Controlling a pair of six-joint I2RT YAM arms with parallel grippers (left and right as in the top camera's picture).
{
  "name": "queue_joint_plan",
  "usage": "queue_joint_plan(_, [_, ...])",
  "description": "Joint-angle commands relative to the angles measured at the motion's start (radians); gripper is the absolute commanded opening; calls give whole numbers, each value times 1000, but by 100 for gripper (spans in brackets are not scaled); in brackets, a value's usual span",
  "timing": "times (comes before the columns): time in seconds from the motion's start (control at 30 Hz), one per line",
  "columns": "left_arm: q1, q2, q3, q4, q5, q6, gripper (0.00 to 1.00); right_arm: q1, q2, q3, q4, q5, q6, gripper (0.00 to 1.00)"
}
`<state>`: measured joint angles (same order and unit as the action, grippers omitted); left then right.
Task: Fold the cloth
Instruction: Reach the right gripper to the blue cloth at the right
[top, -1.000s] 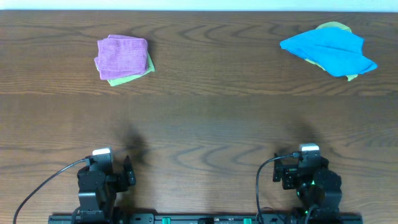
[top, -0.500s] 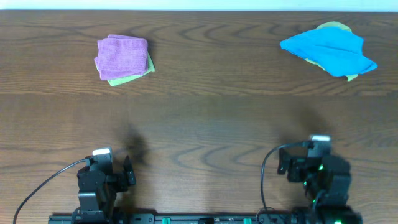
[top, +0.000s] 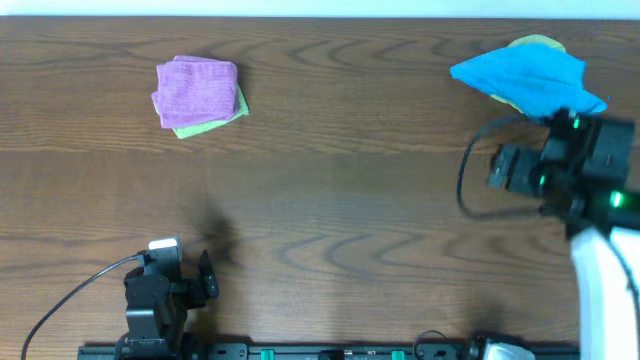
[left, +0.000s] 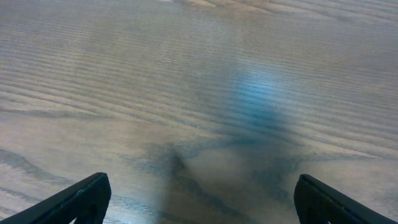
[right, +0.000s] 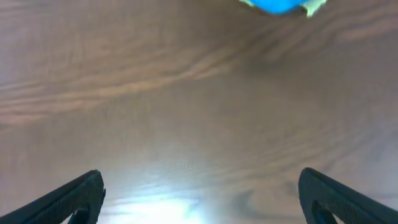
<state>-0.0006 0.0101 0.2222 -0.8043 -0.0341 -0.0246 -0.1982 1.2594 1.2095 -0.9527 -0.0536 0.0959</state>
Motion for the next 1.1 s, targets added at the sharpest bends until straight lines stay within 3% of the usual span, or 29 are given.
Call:
queue_joint_plan(0.0, [0,-6,-6,-55,-21,25,96,-32,135,153,-20,-5,16,99])
queue_joint_plan(0.23, [0,-6,-6,-55,-21,25,96,-107,345,351,-26,47,68,99])
queue_joint_plan(0.9, [0,-6,-6,-55,-21,25,95,-157,601,352,365,151,48,99])
queue_joint_plan(1.07, [0,-6,-6,-55,-21,25,95,-212,633,352,478,154,247,99])
